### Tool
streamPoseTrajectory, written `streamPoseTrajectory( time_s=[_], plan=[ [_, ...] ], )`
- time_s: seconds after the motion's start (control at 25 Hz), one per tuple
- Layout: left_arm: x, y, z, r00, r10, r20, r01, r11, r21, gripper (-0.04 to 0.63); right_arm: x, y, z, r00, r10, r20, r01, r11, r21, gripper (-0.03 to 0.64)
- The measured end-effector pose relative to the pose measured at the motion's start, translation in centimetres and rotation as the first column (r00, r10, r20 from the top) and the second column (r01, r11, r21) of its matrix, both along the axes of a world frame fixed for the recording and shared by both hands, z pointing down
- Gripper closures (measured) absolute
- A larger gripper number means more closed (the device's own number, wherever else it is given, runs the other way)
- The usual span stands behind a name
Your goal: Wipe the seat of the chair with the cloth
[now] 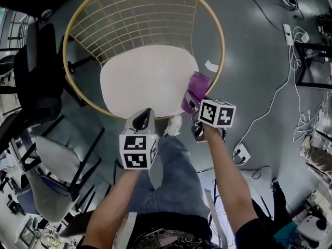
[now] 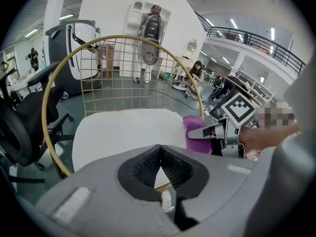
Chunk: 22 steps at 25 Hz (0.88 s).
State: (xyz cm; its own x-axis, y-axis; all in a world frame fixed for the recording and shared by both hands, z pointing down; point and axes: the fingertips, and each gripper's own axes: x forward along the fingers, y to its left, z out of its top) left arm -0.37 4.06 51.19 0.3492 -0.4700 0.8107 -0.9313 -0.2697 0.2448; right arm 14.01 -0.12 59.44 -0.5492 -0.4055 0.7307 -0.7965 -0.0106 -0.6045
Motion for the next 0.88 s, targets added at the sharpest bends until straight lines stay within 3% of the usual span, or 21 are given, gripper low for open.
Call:
streamPoseTrajectory(
  time_s=[0.2, 0.52, 0.88],
  plan=[
    [-3.3, 0.7, -0.5, 0.999, -0.042, 0.002, 0.042, 0.999, 0.002, 0.595, -5.0, 0.3, -2.2, 0.997, -0.073, 0.035, 0.072, 0.997, 0.039, 0.554],
    [-11.5, 2.1, -0.6, 0.996, -0.091, 0.011, 0.092, 0.996, -0.008, 0.595, -17.9, 2.0, -3.5, 0.973, -0.211, 0.09, 0.205, 0.976, 0.069, 0.554],
    [-19.1, 3.4, -0.3, 0.99, -0.137, 0.022, 0.137, 0.99, -0.021, 0.595, -31.0, 4.1, -3.2, 0.918, -0.384, 0.099, 0.373, 0.921, 0.107, 0.554]
  ],
)
